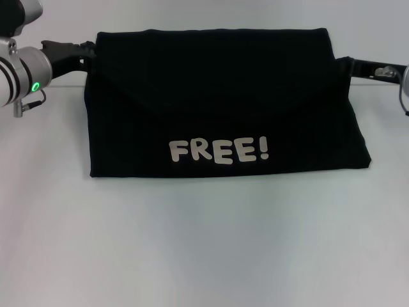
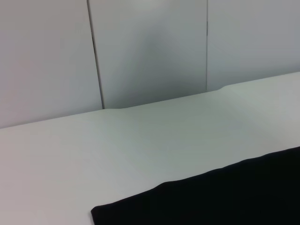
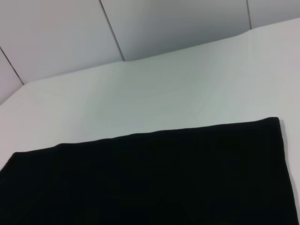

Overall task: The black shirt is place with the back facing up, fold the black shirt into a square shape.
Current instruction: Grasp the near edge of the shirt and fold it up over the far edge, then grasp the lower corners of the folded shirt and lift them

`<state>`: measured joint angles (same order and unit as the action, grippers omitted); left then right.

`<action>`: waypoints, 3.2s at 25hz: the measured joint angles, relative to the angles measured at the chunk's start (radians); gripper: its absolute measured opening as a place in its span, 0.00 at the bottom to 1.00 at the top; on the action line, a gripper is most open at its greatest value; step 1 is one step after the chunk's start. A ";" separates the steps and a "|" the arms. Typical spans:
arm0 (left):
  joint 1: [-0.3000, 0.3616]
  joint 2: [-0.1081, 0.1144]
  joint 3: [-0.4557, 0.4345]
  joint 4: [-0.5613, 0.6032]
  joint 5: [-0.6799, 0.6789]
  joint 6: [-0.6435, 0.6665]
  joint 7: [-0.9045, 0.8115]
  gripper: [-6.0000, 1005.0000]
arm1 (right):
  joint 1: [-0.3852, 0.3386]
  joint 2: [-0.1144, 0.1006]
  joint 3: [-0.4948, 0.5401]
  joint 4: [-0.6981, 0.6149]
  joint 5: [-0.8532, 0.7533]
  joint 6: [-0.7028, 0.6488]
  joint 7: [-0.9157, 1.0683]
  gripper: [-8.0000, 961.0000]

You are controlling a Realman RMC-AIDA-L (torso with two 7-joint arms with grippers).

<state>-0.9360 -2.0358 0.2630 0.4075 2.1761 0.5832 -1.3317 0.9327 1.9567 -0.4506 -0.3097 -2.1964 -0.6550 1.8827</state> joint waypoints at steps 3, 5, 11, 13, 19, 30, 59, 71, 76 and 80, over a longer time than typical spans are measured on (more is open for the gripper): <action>0.000 -0.001 0.000 -0.016 -0.021 -0.015 0.035 0.06 | 0.001 0.019 0.000 0.003 0.000 0.029 -0.006 0.06; 0.000 -0.003 0.001 -0.021 -0.022 -0.018 0.049 0.07 | 0.001 0.029 0.000 0.003 0.000 0.046 -0.007 0.07; -0.002 -0.015 0.001 -0.023 -0.024 -0.030 0.093 0.09 | -0.003 0.038 0.000 0.003 0.000 0.051 -0.006 0.09; -0.002 -0.018 0.001 -0.023 -0.024 -0.033 0.107 0.13 | -0.008 0.042 0.001 0.001 0.000 0.050 -0.006 0.10; -0.003 -0.020 0.012 -0.023 -0.025 -0.078 0.115 0.25 | -0.023 0.061 0.008 -0.029 0.002 0.066 -0.007 0.28; 0.061 -0.062 0.040 0.184 -0.022 0.030 -0.092 0.76 | -0.132 0.057 0.001 -0.142 0.223 -0.133 -0.088 0.76; 0.330 -0.130 0.105 0.422 0.273 0.541 -0.343 0.86 | -0.265 0.007 -0.040 -0.223 0.314 -0.444 -0.107 0.79; 0.296 -0.120 0.117 0.425 0.309 0.558 -0.729 0.85 | -0.261 0.005 -0.077 -0.229 0.315 -0.420 -0.073 0.79; 0.295 -0.119 0.118 0.399 0.310 0.554 -0.769 0.85 | -0.264 0.004 -0.077 -0.229 0.315 -0.415 -0.073 0.79; 0.295 -0.119 0.119 0.364 0.310 0.545 -0.767 0.84 | -0.265 0.004 -0.077 -0.228 0.315 -0.415 -0.073 0.79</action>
<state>-0.6413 -2.1553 0.3822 0.7719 2.4866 1.1285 -2.0990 0.6674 1.9602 -0.5277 -0.5373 -1.8817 -1.0702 1.8098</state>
